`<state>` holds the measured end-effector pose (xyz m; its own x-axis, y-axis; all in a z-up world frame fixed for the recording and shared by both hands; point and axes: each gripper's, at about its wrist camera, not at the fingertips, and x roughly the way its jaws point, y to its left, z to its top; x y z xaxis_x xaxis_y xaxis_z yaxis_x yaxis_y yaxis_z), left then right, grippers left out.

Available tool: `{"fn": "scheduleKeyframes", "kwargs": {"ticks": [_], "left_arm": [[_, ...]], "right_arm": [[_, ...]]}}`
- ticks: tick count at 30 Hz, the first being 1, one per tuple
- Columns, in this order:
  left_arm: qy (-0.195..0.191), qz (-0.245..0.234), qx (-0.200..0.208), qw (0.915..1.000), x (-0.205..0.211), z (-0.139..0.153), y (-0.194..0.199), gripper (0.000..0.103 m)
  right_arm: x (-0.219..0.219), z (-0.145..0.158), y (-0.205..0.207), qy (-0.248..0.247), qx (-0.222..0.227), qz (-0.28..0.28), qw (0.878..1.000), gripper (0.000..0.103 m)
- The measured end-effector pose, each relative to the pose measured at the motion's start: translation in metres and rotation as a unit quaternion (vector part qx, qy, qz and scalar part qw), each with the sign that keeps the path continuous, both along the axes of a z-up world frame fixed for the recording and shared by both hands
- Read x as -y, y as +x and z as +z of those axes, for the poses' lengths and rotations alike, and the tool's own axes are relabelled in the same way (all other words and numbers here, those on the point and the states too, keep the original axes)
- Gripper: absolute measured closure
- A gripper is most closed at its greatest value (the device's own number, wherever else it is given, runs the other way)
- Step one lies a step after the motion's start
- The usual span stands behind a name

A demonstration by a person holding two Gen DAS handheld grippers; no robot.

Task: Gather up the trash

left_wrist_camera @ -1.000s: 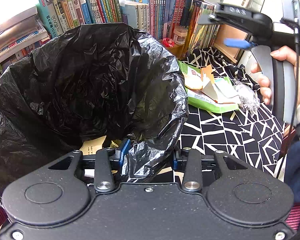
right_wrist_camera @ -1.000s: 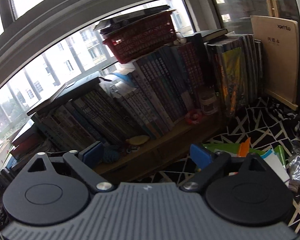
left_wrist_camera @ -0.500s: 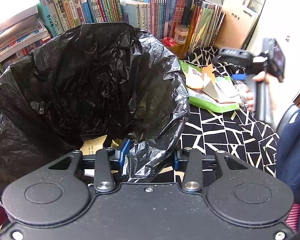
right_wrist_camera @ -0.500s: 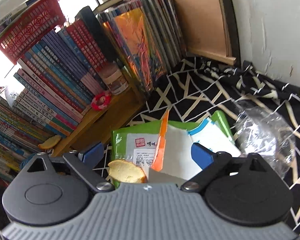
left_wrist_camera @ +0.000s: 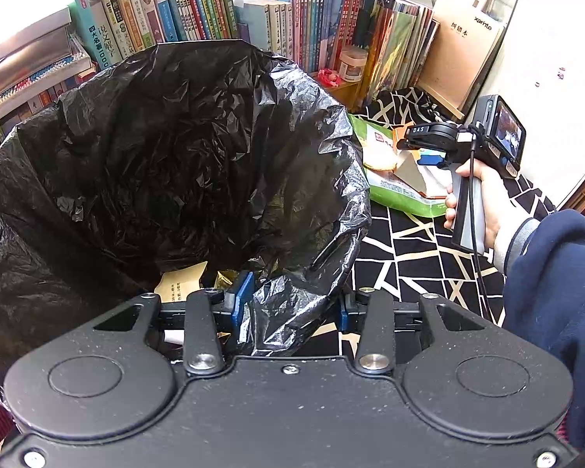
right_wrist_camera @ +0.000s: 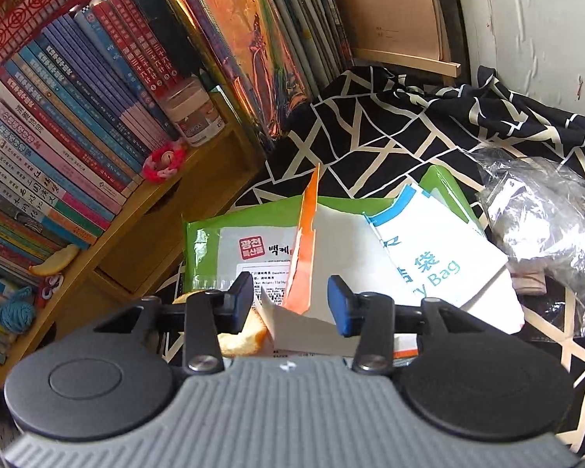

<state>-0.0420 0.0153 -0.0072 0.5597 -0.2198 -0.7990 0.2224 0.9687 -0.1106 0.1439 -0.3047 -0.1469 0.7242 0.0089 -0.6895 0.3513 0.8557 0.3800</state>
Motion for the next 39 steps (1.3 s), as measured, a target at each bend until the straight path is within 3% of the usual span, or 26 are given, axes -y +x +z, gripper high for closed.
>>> {"fn": "scheduleKeyframes", "kwargs": {"ticks": [4,5,6,14,21,28,33,38,39], "left_arm": [[-0.001,0.0,-0.001,1.0,0.0,0.0,0.0,0.064],[-0.001,0.0,0.0,1.0,0.0,0.0,0.0,0.064],[-0.001,-0.001,0.0,1.0,0.0,-0.001,0.0,0.064],[-0.003,-0.004,0.002,1.0,0.0,-0.001,-0.001,0.065],[-0.003,-0.004,0.004,1.0,0.0,-0.001,-0.002,0.065],[-0.005,-0.004,0.006,1.0,-0.001,0.0,-0.003,0.065],[-0.005,-0.004,0.008,1.0,-0.001,0.0,-0.004,0.065],[-0.004,-0.004,0.009,0.9999,-0.001,0.001,-0.004,0.065],[-0.004,-0.004,0.009,0.9999,-0.001,0.001,-0.005,0.065]], "right_arm": [[0.001,-0.004,-0.001,0.031,0.009,0.001,0.999,0.054],[0.0,-0.005,-0.002,0.032,0.008,0.0,0.999,0.068],[-0.002,-0.005,-0.002,0.027,0.005,-0.002,1.0,0.09],[-0.017,0.031,-0.006,0.023,0.055,-0.005,0.998,0.092],[-0.026,0.077,-0.013,0.066,0.12,0.005,0.991,0.092],[-0.034,0.12,-0.027,0.125,0.179,0.036,0.975,0.093],[-0.043,0.131,-0.032,0.129,0.13,0.074,0.98,0.093],[-0.061,0.107,-0.038,0.11,0.035,0.12,0.986,0.091],[-0.064,0.102,-0.038,0.112,0.022,0.133,0.985,0.086]]}}
